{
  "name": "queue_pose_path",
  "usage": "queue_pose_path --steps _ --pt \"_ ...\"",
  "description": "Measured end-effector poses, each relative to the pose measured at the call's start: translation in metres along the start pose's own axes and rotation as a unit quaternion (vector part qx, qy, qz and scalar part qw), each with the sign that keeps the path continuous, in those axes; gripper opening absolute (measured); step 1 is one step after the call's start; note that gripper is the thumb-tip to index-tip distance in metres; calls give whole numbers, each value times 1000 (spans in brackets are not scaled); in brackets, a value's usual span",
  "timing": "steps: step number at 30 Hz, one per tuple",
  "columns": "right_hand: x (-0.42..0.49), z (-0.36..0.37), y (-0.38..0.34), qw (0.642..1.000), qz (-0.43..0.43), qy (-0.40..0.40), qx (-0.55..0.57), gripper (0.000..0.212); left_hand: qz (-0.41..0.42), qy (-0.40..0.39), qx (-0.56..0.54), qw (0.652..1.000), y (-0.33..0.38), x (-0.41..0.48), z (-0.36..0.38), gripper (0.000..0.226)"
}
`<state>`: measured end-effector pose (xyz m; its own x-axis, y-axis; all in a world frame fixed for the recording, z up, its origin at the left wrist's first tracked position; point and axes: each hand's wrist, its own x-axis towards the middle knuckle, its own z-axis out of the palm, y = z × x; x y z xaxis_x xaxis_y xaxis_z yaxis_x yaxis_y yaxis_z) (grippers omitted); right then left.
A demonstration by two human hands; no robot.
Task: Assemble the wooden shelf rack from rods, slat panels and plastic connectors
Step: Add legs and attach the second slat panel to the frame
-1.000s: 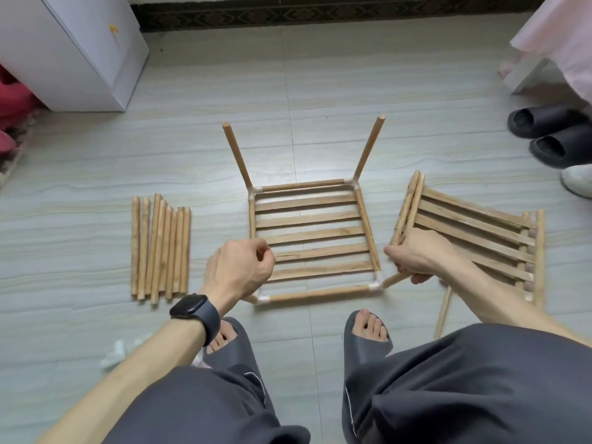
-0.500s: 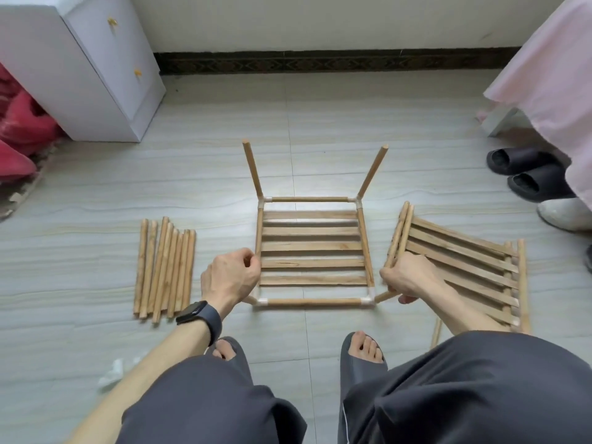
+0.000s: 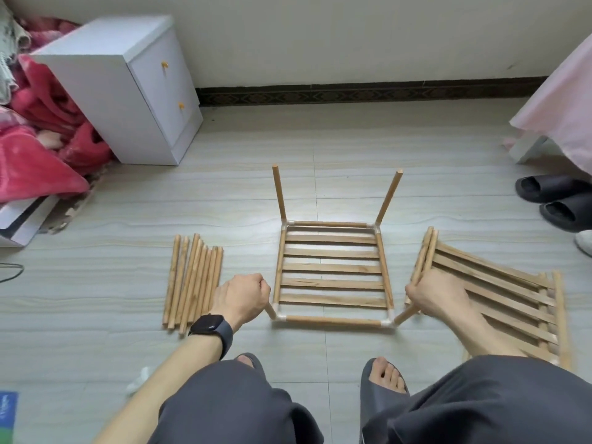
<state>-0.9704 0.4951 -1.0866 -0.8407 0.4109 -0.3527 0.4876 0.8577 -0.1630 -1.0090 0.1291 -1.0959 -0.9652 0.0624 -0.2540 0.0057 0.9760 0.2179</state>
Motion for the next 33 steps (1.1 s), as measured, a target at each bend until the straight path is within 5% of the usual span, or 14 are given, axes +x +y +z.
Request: queue_pose_path --steps 12,16,19,22,26,28,33 --pt "23 13 -3 997 -18 40 -64 30 -2 -43 -38 998 -2 -1 0 30" --pt "22 -2 -34 968 -43 90 -231 30 0 -32 -150 988 -23 -3 -3 24" --pt "6 0 -76 948 -166 137 -236 42 -15 -64 -232 970 -52 -13 1 19" --pt "-15 10 -138 942 -319 32 -102 66 -82 -75 -202 973 -96 -31 19 25" --pt "-50 27 -208 846 -512 -76 -131 89 -238 -80 -153 956 -164 -65 56 38" --pt "-56 44 -224 817 -546 -76 -167 83 -313 -79 -149 935 -192 -78 72 45" --pt "-50 78 -240 793 -600 -11 -103 23 -406 -70 -182 893 -241 -82 107 53"
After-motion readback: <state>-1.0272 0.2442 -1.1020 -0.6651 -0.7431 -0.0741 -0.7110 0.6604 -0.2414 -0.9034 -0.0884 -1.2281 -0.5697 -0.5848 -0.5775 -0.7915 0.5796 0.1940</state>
